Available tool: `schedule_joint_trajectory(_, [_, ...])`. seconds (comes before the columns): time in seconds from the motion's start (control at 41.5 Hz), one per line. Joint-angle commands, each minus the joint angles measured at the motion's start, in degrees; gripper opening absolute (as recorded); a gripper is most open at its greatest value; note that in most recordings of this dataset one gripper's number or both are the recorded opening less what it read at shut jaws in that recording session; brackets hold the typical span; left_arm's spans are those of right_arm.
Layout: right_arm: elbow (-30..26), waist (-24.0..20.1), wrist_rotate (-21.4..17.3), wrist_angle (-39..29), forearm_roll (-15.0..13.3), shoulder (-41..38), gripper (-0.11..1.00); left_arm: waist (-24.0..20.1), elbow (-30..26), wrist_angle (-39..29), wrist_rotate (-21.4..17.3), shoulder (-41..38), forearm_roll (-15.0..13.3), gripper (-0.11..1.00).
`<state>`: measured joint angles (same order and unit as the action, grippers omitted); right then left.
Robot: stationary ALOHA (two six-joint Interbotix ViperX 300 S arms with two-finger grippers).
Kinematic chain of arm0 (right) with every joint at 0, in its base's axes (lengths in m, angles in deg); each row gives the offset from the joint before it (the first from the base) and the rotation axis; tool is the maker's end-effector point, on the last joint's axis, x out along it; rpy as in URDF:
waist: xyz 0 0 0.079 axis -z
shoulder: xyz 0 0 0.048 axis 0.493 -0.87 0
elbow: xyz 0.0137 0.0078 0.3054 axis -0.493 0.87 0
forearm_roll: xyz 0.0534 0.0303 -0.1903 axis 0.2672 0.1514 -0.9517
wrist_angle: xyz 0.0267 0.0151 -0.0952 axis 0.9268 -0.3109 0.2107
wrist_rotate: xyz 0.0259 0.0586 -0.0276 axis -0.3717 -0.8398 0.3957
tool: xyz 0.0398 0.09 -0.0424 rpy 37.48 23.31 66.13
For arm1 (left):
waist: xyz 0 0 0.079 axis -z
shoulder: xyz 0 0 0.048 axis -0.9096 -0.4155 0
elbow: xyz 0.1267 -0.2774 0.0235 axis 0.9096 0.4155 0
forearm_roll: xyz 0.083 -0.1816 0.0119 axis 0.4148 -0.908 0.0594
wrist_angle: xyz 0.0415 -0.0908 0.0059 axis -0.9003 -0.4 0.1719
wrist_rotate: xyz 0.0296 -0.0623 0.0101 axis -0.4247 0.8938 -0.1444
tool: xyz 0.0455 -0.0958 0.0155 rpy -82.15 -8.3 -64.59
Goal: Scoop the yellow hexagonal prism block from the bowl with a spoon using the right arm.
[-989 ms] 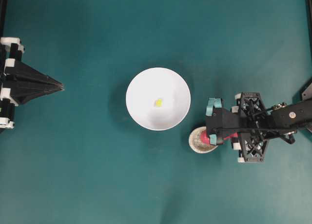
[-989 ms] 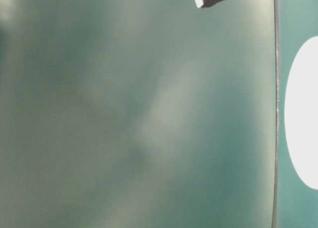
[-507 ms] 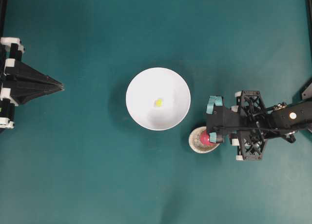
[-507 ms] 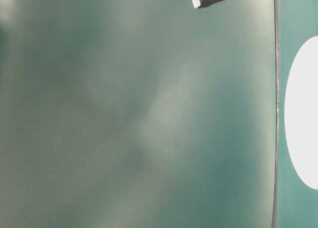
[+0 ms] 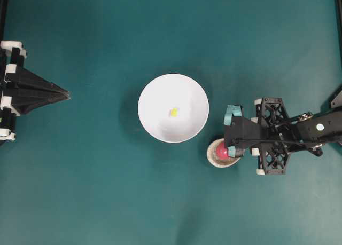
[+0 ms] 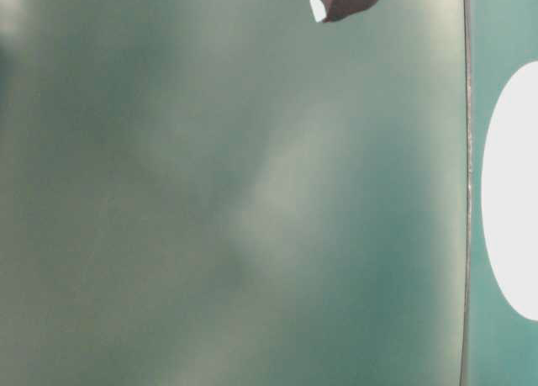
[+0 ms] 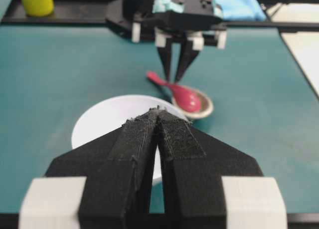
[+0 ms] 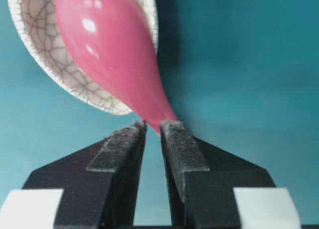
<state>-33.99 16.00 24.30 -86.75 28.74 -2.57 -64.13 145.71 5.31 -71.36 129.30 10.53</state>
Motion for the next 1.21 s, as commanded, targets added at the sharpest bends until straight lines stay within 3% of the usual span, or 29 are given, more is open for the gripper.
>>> schedule_joint_trajectory(0.0, [-1.4,0.1,-0.1,-1.1,-0.4,1.5,0.24,0.2,-0.5,0.2,-0.1,-0.5,0.1,0.0])
schedule_joint_trajectory(0.241, [-1.9,0.1,0.0,-1.8,-1.4,1.5,0.09,0.1,-0.5,-0.2,-0.2,-0.5,0.1,0.0])
schedule_joint_trajectory(0.434, [-1.5,-0.3,1.1,-2.4,-1.4,2.6,0.1,0.1,-0.5,-0.4,-0.2,-0.5,0.1,0.0])
schedule_joint_trajectory(0.603, [-1.2,-1.8,2.9,-2.4,-2.7,3.3,0.18,0.1,-0.5,-0.4,-0.3,-0.5,0.1,0.0])
schedule_joint_trajectory(0.796, [-0.4,-4.3,3.7,-1.8,-8.3,3.3,0.45,0.1,-0.5,-0.4,-0.4,-0.5,0.1,0.0])
schedule_joint_trajectory(0.893, [0.3,-4.7,3.5,-1.7,-10.4,3.3,0.54,0.1,-0.5,-0.4,-0.4,-0.5,0.1,0.0])
schedule_joint_trajectory(1.182, [2.1,-5.0,1.8,0.9,-15.3,3.3,0.52,0.1,-0.4,-0.4,-0.4,-0.5,0.1,0.0])
